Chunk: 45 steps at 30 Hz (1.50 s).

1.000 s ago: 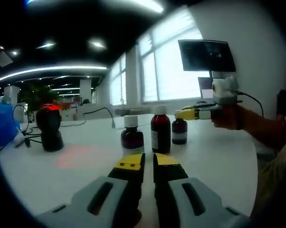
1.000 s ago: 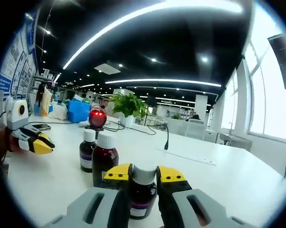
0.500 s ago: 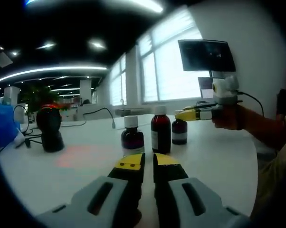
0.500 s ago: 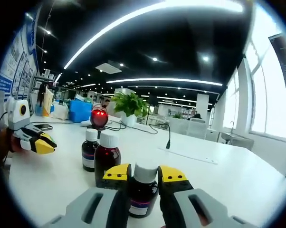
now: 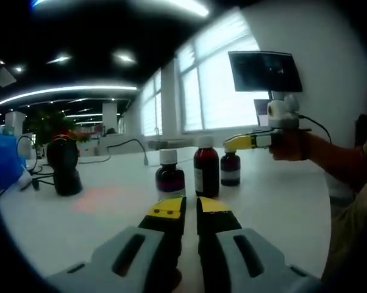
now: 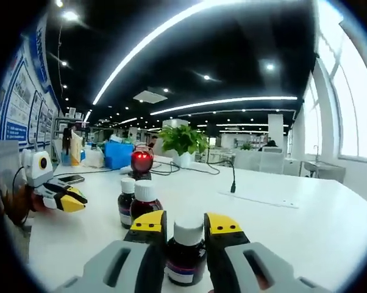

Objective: Rotate the medicine bottle to make it face forward pick up the medicine bottle inspect the drug traceability code place the medicine on the table

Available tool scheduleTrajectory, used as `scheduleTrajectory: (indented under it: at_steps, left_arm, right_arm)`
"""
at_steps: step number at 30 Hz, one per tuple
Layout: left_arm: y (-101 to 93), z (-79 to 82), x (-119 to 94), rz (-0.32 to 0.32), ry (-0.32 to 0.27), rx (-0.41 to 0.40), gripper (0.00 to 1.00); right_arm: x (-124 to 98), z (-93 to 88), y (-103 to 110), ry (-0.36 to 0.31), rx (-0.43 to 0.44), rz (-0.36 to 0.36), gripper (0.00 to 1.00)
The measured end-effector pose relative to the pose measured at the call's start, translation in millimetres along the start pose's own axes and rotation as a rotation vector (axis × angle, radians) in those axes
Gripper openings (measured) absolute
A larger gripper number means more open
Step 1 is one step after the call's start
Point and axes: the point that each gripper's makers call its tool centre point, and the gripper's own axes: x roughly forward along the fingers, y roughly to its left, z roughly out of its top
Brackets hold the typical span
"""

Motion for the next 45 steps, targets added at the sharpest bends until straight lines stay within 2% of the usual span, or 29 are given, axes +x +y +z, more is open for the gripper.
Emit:
scheduleTrajectory:
  at_steps: [9,16,18,29,45]
  left_arm:
    - [0.5,0.2,0.0,0.003,-0.001,0.006,0.00]
    - [0.1,0.2,0.1,0.001,-0.001,0.013,0.00]
    - [0.2,0.2,0.1,0.000,-0.001,0.013,0.00]
    - [1.2,-0.4,0.4,0.001,0.000,0.013,0.00]
    - [1.9,-0.5,0.5,0.001,-0.003,0.009,0.00]
  right_arm:
    - [4.4,-5.9,-4.3,0.006,0.005,0.058,0.19]
    - [4.9,-8.6,-4.8,0.002,0.029,0.081,0.16]
    - [4.7,-8.3,-3.2,-0.001,0.011,0.082,0.16]
    - [3.1,-8.5,-1.4,-0.002,0.008,0.064,0.16]
    - [0.1,-8.2,0.5,-0.011,0.017,-0.021,0.16]
